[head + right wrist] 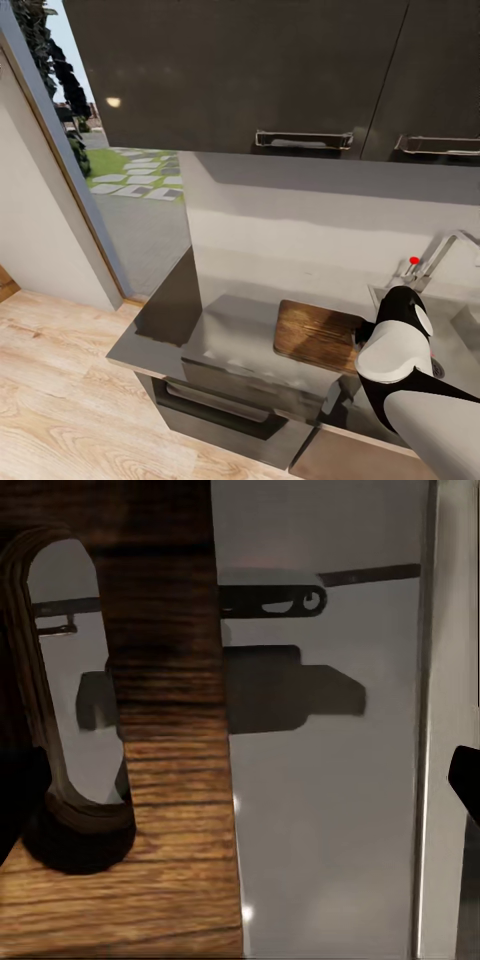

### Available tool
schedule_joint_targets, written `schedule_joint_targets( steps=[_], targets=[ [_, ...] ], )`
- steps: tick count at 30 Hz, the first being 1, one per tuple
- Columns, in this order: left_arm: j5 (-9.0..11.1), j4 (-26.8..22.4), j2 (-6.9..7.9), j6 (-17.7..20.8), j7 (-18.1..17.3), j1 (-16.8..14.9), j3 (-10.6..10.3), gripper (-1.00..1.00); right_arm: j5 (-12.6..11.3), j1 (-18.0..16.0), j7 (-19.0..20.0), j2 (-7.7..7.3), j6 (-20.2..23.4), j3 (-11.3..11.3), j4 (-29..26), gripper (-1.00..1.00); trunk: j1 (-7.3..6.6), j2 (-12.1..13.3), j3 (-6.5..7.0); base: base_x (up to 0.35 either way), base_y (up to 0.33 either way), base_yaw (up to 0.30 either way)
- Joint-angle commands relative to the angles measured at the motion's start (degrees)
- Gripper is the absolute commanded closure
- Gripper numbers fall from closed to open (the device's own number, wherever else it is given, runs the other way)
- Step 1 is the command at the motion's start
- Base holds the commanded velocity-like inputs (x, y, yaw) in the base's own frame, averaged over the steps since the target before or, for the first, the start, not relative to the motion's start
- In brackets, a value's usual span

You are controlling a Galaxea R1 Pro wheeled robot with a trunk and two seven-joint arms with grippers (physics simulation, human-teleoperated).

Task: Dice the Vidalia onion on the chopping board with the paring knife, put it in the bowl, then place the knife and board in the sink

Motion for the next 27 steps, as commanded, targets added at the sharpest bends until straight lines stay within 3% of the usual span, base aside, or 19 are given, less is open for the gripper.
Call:
schedule_joint_targets(
  steps=[1,13,14,17,22,27],
  targets=[
    [0.0,-0.1,-0.02,-0.1,-0.1,0.0,0.4,-1.0,0.5,-0.1,0.5,0.04,0.0,-0.2,-0.1,-1.0,0.04,-0.1,-0.01,0.0,0.0,0.0],
    [0.0,-0.1,-0.02,-0.1,-0.1,0.0,0.4,-1.0,0.4,-0.1,0.8,0.04,0.0,1.0,-0.7,-1.0,0.04,-0.1,1.07,0.0,0.0,-0.03],
    [0.0,-0.1,-0.02,-0.1,-0.1,0.0,0.4,-1.0,0.3,-0.1,1.4,0.04,0.0,2.9,-1.1,-1.0,0.04,-0.1,1.16,0.0,0.0,-0.083],
    [0.0,-0.1,-0.02,-0.1,-0.1,0.0,0.4,-1.0,0.3,-0.1,4.6,0.04,0.0,5.9,-2.9,-1.0,0.04,-0.1,1.43,0.0,0.0,-0.089],
    [0.0,-0.2,-0.09,-0.1,-0.1,0.0,0.4,-1.0,0.3,-0.1,10.0,0.04,0.0,9.9,-7.4,-1.0,0.04,-0.1,1.88,0.0,0.0,-0.092],
    [0.0,-0.2,-0.05,-0.1,-0.1,0.0,0.4,-1.0,0.3,-0.1,15.4,0.04,0.0,11.6,-10.8,-1.0,0.04,-0.1,2.17,0.0,0.0,-0.053]
  ],
)
